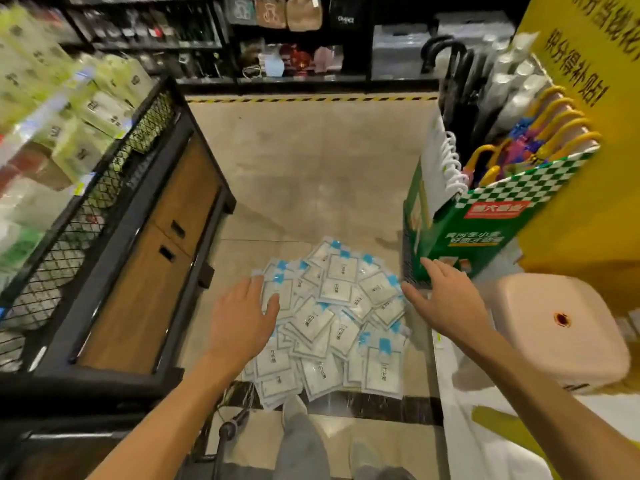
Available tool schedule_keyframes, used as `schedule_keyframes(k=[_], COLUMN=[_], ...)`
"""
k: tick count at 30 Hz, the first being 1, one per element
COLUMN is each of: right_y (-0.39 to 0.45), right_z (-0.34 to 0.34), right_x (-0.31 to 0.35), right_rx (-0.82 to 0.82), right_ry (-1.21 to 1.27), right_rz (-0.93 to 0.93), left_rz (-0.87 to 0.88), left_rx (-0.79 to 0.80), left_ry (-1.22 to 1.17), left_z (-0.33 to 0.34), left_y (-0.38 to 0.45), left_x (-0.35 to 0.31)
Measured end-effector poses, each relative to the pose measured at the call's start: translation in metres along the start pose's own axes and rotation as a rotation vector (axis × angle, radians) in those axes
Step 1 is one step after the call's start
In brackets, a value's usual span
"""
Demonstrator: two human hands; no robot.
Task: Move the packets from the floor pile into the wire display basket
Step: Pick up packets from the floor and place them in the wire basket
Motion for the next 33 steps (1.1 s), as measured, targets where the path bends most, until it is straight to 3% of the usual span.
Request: schedule_keyframes(k=[8,16,25,33], right_y=[0.031,0.089,0.168,0.216], right_z=[0.039,0.14,0.338,0.546], right_x=[0.018,0.025,-0.026,-0.076], right_rx=[-0.046,0.014,0.127,0.17], right_ry=[0.019,0.044,0.047,0.082], right_rz=[0.177,0.221,0.254,0.3], left_rz=[0.139,0.195,0.135,0.148], left_rx=[0.119,0.189,0.375,0.402], left_ry=[0.016,0.066,0.091,0.185], left_z=[0.04,0.12,0.331,0.525], left_y=[0.101,0.184,0.253,0.314], left_x=[0.025,0.05,0.09,0.137])
Point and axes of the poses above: each hand's wrist, its own y-axis towards the middle knuckle, its own z-axis out of the palm, x = y × z, the point moved 1 cm from there along y, towards the middle knuckle, and after that the axes turned 3 degrees about x, right-handed, at the moved point
